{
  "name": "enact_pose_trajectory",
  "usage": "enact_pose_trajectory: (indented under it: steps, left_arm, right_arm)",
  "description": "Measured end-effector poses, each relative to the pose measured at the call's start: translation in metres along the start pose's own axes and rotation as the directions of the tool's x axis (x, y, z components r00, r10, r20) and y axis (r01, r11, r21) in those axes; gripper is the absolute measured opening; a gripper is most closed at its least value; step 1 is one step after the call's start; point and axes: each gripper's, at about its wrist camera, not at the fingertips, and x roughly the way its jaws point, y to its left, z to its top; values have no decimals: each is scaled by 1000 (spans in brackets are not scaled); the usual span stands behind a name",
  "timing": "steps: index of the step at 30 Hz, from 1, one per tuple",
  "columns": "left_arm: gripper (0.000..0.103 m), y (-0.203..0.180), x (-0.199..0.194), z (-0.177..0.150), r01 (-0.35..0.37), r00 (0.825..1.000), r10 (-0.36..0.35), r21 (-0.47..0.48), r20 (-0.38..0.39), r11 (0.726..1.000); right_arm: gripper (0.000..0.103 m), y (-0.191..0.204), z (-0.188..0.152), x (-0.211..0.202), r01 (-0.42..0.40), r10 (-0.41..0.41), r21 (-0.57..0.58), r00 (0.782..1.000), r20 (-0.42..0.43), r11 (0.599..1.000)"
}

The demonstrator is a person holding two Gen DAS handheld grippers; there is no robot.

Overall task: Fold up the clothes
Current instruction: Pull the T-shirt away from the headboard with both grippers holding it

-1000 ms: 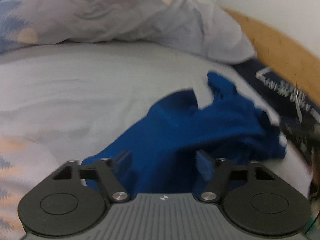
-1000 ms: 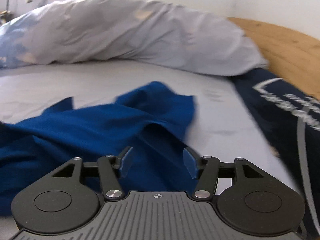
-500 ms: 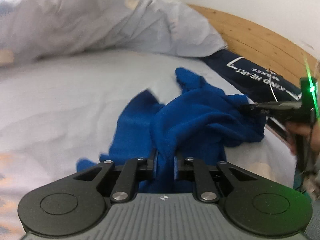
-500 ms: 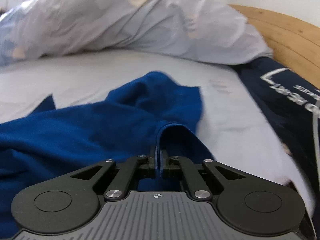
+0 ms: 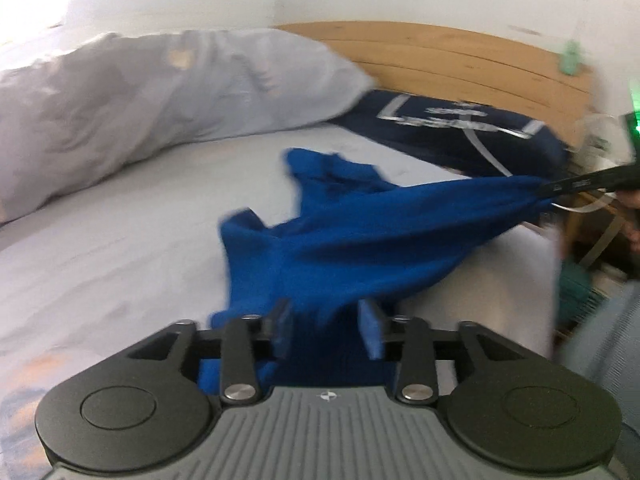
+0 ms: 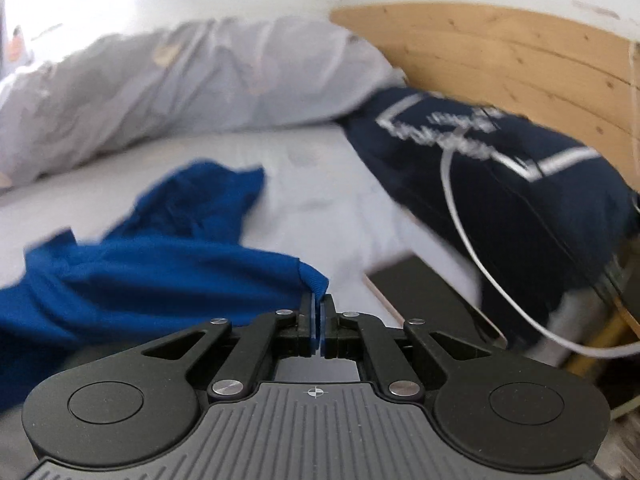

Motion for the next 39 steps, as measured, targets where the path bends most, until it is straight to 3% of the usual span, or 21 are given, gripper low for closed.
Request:
enact_pose_trajectory:
  steps: [4,6,9,12,15,17,19,21,25,31,34,37,39]
  left_arm:
    - [53,-14,0,-8,66,997,-63,66,-37,996]
    - [59,-16,-1,-8,112,993,-109,78,-35,991]
    - [71,-13,-5,-6,110,994,-110,62,-2,992]
    - [79,5,-11,-1,84,996,-83,-20,44,996]
    - [82,36,-18,0,27,997,-15,-168,76,985]
    - [87,65,-21,-4,-21,998,40,-302,54,953]
    - [87,98,-21,-14,-36,999,44,-443,8,896]
    - [87,130,-19,-29,-26,999,10,-577,-32,817]
    - [87,157,-8,-55,37,992,-112,-724,-55,689]
    - [85,149,16,-58,143,974,-227,-759,-7,635]
    - [70,154,33,-59,127,975,-224,-794,-11,594]
    - [49,159,41,-59,126,975,-223,-807,-8,578]
    - [43,163,45,-58,119,975,-220,-815,-11,567]
  right_arm:
    - [3,-7,-14,-8,-12,12,-4,997,-72,1000]
    - [3,-2,-18,-15,-22,17,-41,995,-100,999]
    - [4,2,-23,-21,-8,-3,-75,989,-149,997]
    - [18,10,-24,-34,32,-46,-101,989,-139,994]
    - [30,20,-19,-49,63,-75,-121,992,-103,991]
    - [36,31,-13,-59,54,-65,-132,995,-77,990]
    - [48,45,-8,-67,21,-29,-143,998,-56,989]
    - [51,66,-4,-75,-36,29,-167,999,-41,985]
    - [53,110,-2,-82,-152,148,-207,988,-35,966]
    - [59,167,-7,-90,-280,275,-265,960,-58,923]
    - [60,196,-9,-92,-315,311,-300,948,-60,901]
    - [60,225,-11,-93,-341,344,-339,938,-54,877]
    - [61,245,-12,-94,-358,365,-365,929,-50,860]
